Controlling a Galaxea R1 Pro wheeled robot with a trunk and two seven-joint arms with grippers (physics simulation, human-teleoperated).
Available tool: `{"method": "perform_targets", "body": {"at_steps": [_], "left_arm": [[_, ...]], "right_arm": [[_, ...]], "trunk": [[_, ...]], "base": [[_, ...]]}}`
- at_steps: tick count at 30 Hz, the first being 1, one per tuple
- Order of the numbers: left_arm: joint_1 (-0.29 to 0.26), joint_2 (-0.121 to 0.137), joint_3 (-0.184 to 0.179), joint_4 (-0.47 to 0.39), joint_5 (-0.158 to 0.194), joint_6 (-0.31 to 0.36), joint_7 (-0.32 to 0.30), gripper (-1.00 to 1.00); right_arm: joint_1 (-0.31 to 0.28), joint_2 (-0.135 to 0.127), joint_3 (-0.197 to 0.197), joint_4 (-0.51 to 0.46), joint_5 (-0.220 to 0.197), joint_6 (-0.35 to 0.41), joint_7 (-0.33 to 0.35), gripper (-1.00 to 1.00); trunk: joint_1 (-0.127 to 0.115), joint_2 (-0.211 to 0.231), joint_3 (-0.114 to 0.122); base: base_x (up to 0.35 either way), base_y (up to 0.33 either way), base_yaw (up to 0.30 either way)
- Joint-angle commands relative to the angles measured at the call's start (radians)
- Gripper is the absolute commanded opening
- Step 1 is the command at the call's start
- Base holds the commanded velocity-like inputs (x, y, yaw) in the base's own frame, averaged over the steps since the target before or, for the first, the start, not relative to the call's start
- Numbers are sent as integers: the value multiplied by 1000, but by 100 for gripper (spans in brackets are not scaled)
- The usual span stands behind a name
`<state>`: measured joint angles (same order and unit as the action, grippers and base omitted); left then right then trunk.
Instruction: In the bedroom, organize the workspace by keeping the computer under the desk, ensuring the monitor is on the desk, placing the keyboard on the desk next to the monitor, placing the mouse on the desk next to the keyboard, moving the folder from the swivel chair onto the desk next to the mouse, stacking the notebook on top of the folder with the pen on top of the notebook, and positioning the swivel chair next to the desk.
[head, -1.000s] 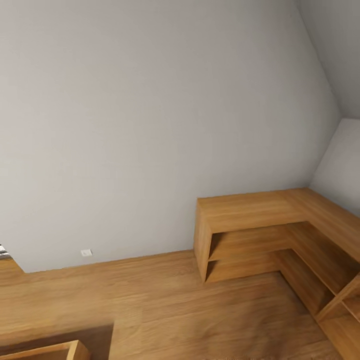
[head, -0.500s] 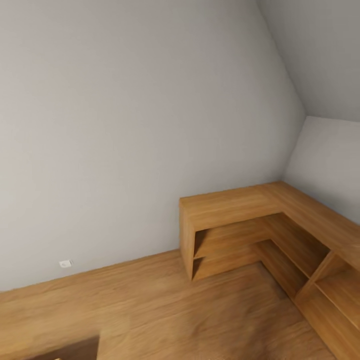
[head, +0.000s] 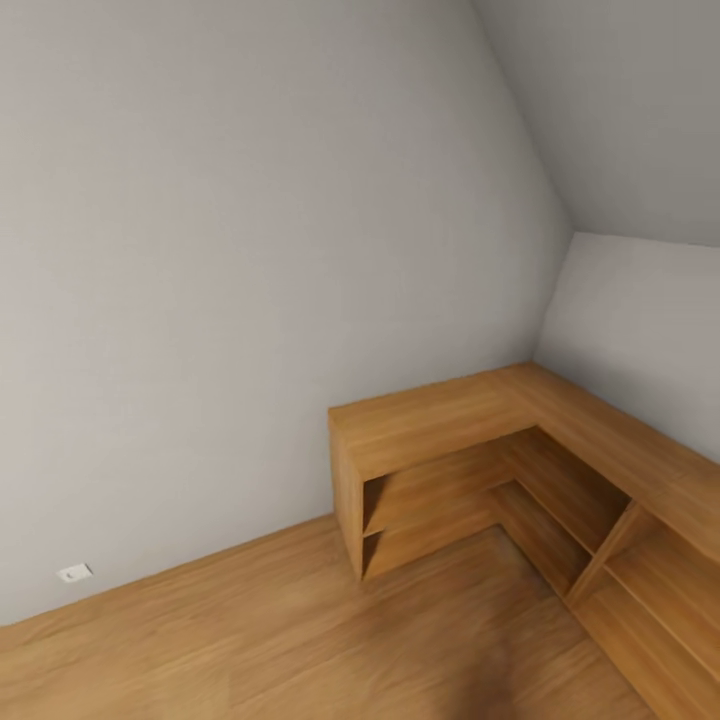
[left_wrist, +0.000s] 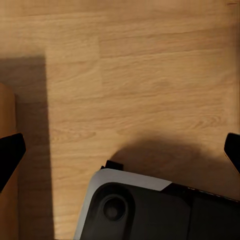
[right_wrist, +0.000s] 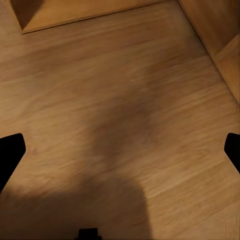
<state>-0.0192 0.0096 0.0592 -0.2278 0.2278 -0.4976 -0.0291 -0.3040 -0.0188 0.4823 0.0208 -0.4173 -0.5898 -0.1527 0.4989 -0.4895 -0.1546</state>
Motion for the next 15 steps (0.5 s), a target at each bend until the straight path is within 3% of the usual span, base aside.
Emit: {"method": "perform_targets", "body": {"at_steps": [1,15], "left_arm": [[-1,0,5,1,-1,-2,-3,100],[-1,0,5,1,-1,-2,-2,100]], "right_arm": [[-1,0,9,2,-4,-3,-4,100],[-1,0,9,2,-3,-2,-4,100]], "trunk": [[1,-2,-2],[1,-2,-1]], "base": [[325,0,-46],[329,0,-22]]}}
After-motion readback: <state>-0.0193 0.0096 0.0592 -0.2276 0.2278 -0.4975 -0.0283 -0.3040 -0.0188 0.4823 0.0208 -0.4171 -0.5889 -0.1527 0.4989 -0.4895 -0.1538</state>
